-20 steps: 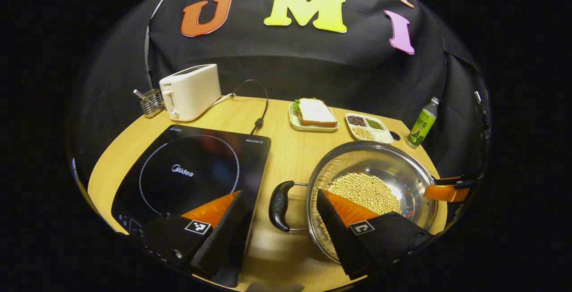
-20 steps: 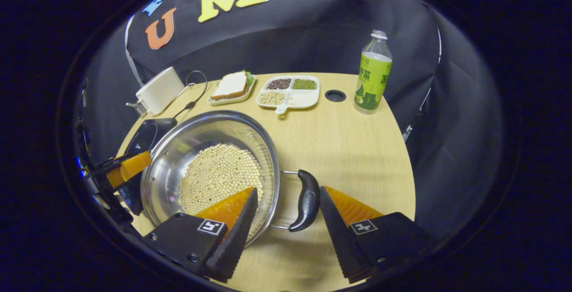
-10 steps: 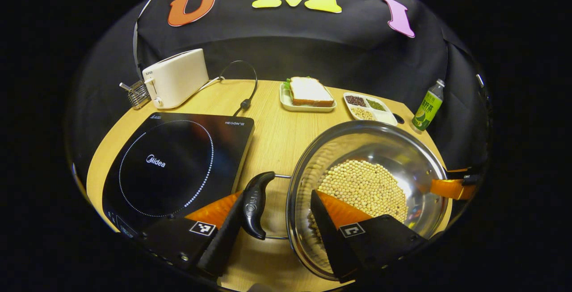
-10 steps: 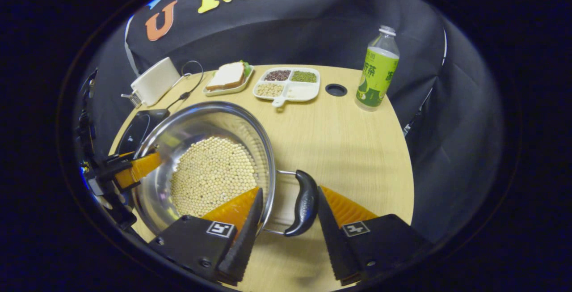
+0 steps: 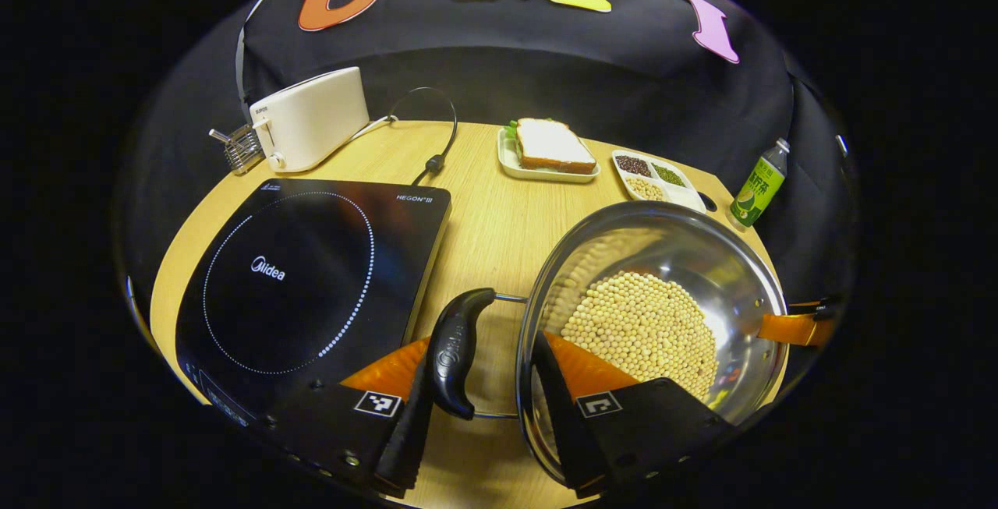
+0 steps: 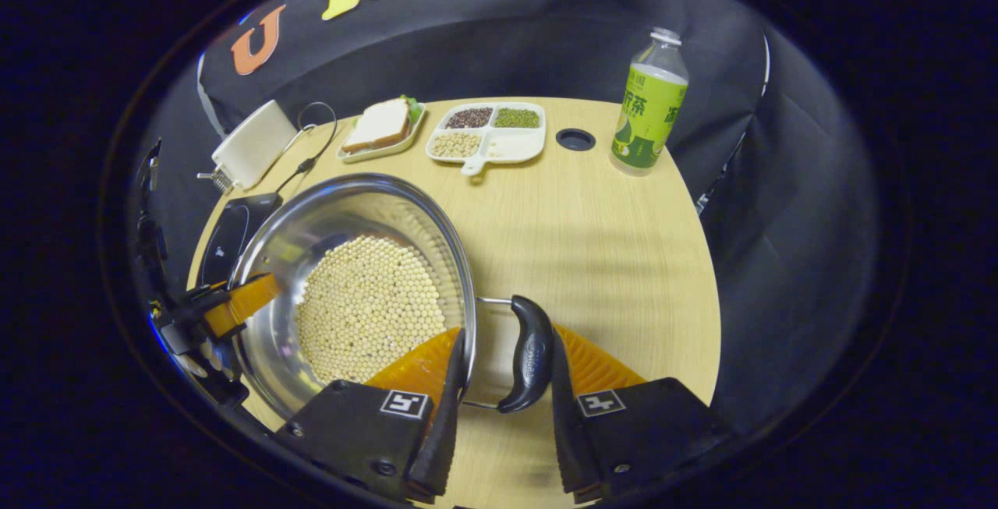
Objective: First push the handle of the pot to place it horizontally, then grasp the pot with both hands and set it on the induction cooktop.
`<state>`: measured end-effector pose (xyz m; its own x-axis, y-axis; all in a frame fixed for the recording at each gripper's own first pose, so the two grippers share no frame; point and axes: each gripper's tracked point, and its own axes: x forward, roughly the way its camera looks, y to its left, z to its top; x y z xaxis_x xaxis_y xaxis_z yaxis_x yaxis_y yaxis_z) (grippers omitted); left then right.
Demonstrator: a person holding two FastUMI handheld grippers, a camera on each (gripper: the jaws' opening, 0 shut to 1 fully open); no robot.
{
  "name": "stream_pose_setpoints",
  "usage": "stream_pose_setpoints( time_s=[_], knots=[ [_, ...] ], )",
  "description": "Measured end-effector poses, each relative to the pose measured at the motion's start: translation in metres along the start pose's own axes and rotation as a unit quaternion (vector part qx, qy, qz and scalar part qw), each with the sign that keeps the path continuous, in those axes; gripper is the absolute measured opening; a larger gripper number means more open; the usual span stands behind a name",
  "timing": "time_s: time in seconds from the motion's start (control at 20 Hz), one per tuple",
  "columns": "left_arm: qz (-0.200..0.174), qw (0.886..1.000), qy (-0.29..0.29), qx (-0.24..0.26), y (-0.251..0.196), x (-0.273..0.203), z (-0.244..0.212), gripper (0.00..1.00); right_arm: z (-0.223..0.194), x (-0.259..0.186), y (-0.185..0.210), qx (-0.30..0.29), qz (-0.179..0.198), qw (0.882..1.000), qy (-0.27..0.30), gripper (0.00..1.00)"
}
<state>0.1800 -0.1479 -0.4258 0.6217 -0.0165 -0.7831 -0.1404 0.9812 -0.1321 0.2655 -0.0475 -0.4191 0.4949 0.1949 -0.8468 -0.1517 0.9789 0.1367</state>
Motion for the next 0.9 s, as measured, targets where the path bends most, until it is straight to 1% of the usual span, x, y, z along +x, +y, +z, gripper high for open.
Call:
stream_pose_setpoints(
  time_s=[0.05,0.1,0.15,0.2,0.25,0.3,0.55,0.75,0.9],
  knots=[
    [0.001,1.0,0.0,0.01,0.001,-0.001,0.002,0.63,-0.001,-0.002,0.001,0.0,0.001,1.0,0.002,0.52],
    [-0.001,1.0,-0.003,0.016,0.001,0.0,0.005,0.63,-0.004,-0.006,0.0,0.002,0.001,1.0,0.004,0.5],
    [-0.003,1.0,-0.004,0.021,0.0,-0.002,0.006,0.72,-0.003,-0.011,0.0,0.006,0.0,1.0,0.0,0.5],
    [-0.004,1.0,-0.009,0.023,0.001,-0.004,0.008,0.62,-0.004,-0.015,0.001,0.009,0.0,1.0,-0.003,0.5],
    [-0.005,1.0,-0.012,0.028,0.003,-0.006,0.011,0.72,-0.004,-0.02,0.002,0.01,-0.001,1.0,-0.007,0.5],
    [-0.007,0.999,-0.015,0.031,0.006,-0.008,0.014,0.61,-0.004,-0.026,0.004,0.011,-0.002,1.0,-0.009,0.5],
    [-0.014,0.999,-0.026,0.033,0.016,-0.035,0.025,0.61,0.001,-0.053,0.02,0.012,-0.006,1.0,-0.025,0.5],
    [-0.013,0.999,-0.037,0.034,0.036,-0.054,0.038,0.61,0.007,-0.073,0.048,0.011,-0.004,0.999,-0.04,0.5],
    [-0.007,0.998,-0.049,0.042,0.058,-0.069,0.05,0.61,0.007,-0.082,0.075,0.017,0.007,0.999,-0.049,0.5]
  ],
)
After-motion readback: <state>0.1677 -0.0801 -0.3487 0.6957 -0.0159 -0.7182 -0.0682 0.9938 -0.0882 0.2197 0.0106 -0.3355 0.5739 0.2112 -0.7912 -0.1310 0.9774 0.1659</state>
